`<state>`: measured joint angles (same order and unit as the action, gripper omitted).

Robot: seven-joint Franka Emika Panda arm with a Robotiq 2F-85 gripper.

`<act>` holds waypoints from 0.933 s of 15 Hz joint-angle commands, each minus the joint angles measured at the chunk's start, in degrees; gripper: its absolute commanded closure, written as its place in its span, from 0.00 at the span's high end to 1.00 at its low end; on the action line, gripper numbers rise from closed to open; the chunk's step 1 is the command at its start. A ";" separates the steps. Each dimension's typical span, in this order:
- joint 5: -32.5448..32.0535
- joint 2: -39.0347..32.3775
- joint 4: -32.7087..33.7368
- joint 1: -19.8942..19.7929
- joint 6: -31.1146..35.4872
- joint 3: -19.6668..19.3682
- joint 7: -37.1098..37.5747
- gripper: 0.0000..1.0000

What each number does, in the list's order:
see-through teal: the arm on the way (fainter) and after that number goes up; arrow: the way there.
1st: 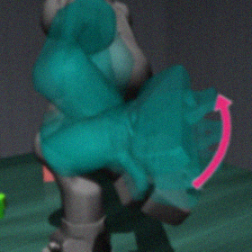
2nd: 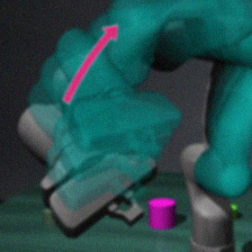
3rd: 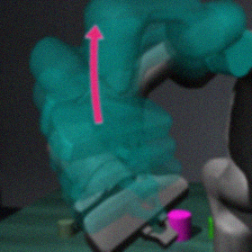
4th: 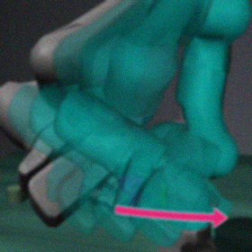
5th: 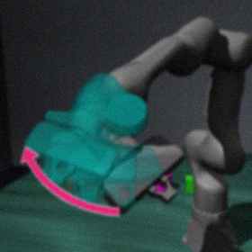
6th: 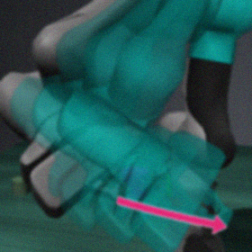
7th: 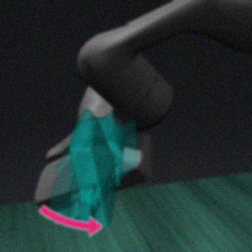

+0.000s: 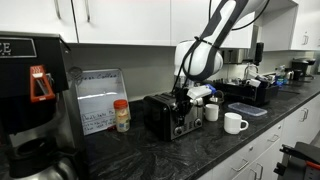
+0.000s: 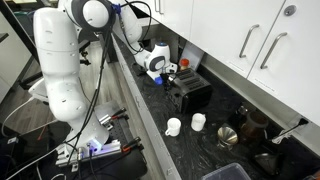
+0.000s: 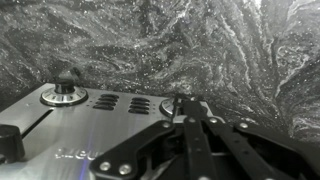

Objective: Push the left lever on the toaster down

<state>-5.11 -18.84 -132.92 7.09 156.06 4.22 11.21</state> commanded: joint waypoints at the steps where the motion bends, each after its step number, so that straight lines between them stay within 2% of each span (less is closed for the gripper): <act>1: 1.46 -1.44 -1.32 0.76 -0.46 0.50 -1.46 0.00; 14: 0.67 4.63 0.90 2.93 -4.45 2.09 -2.23 0.00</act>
<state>-5.12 -16.31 -132.43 9.68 154.40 5.90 10.81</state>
